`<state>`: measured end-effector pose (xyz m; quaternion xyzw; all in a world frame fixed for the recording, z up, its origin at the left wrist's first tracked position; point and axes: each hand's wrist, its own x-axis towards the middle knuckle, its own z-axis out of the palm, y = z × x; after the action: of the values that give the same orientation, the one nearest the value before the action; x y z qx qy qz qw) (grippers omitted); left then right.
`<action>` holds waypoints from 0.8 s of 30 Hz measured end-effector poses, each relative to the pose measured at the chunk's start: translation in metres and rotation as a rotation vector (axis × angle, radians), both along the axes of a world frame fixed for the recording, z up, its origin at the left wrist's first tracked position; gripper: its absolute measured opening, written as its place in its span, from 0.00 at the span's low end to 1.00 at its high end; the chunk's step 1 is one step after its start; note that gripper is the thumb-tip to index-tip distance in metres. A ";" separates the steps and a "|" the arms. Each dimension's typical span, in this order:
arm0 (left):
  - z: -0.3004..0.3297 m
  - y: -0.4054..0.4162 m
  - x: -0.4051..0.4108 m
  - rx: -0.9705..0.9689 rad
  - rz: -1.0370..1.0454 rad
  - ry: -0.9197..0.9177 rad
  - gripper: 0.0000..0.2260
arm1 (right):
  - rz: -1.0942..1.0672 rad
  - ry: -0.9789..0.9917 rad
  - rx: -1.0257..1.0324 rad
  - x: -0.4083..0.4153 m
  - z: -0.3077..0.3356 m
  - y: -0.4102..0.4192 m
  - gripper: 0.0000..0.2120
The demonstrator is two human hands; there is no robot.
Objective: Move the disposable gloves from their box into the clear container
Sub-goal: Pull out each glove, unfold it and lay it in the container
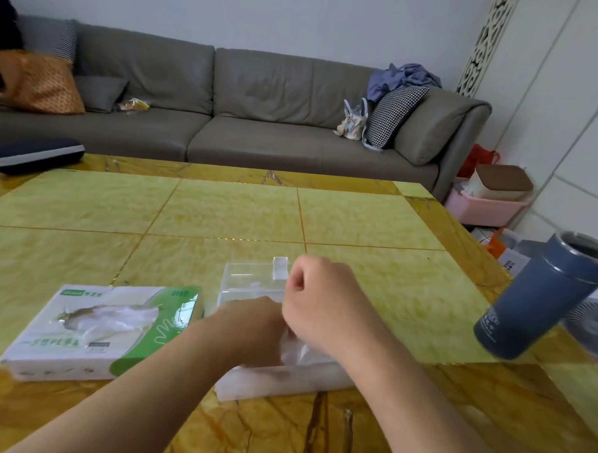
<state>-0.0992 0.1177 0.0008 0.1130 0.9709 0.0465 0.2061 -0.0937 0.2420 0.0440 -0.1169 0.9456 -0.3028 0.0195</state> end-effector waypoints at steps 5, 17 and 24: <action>0.003 -0.005 0.002 -0.013 -0.051 0.039 0.12 | -0.015 -0.319 0.187 -0.010 -0.012 0.003 0.06; 0.020 -0.014 -0.001 -0.189 -0.150 -0.120 0.29 | 0.168 -0.528 0.742 -0.017 -0.012 -0.006 0.25; 0.030 -0.032 0.019 0.021 -0.096 0.030 0.25 | 0.090 -0.567 0.692 -0.016 -0.015 -0.010 0.35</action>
<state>-0.0799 0.0856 0.0309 0.1621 0.9669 0.0449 0.1921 -0.1094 0.2317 0.0294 -0.0568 0.9426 0.0123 0.3288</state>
